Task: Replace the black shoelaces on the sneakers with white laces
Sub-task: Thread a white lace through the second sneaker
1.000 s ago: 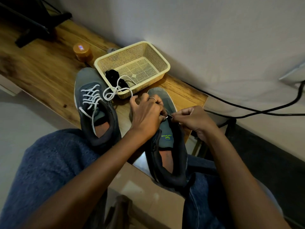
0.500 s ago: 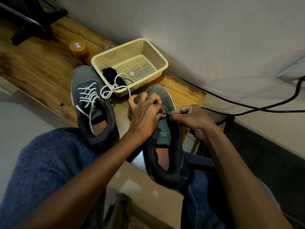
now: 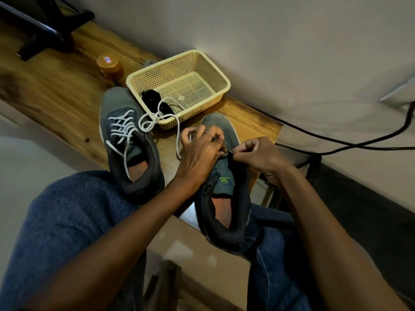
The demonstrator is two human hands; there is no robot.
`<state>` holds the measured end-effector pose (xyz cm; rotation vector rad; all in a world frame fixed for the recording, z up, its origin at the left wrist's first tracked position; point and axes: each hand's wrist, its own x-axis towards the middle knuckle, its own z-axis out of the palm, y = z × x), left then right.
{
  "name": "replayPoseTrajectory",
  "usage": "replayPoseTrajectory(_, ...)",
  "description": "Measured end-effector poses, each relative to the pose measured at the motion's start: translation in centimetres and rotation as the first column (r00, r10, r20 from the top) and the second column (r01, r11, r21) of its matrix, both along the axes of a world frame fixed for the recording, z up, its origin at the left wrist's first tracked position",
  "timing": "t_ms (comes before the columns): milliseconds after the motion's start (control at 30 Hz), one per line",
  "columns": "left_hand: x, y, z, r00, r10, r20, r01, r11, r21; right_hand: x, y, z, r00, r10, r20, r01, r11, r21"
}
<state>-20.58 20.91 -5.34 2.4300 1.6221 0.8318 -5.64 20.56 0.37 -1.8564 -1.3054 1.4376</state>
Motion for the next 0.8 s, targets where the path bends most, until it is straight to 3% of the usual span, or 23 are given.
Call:
replayPoseTrajectory(167,0.2,0.2,-0.2,0.999,-0.01,-0.032,0.009,1.0,-0.014,-0.2,0.1,0.3,0.989,0.086,0.124,-0.089,0.996,0.02)
replayPoseTrajectory(233,0.2,0.4,0.7,0.994,-0.022,-0.107,0.019,0.999,-0.026,-0.2,0.2,0.5,0.989,0.089,0.117,-0.091,0.996,0.012)
replayPoseTrajectory(300,0.2,0.5,2.0,0.977,-0.033,-0.208,0.009,0.993,-0.117,0.0,0.2,0.8,0.993,0.075,0.086,-0.075,0.997,-0.006)
replayPoseTrajectory(400,-0.7,0.9,3.3,0.97,-0.056,-0.236,-0.01,0.963,-0.268,-0.1,0.3,1.2,0.997,0.066,0.04,-0.065,0.998,-0.024)
replayPoseTrajectory(500,-2.4,1.3,4.7,0.998,0.044,0.043,-0.026,0.935,-0.354,-0.4,0.6,1.5,0.994,0.077,0.079,-0.076,0.997,-0.022)
replayPoseTrajectory(600,-3.5,2.0,5.6,0.909,0.185,0.373,0.018,0.878,-0.479,-0.9,1.0,1.7,0.972,0.113,0.207,-0.121,0.992,0.025)
replayPoseTrajectory(700,-2.6,2.1,6.8,0.644,0.288,0.709,0.204,0.828,-0.522,-2.0,1.1,2.1,0.946,0.158,0.281,-0.214,0.96,0.179)
replayPoseTrajectory(800,-1.2,1.9,8.0,0.388,0.344,0.855,0.345,0.806,-0.481,-3.7,0.6,2.6,0.975,0.218,-0.053,-0.198,0.948,0.25)
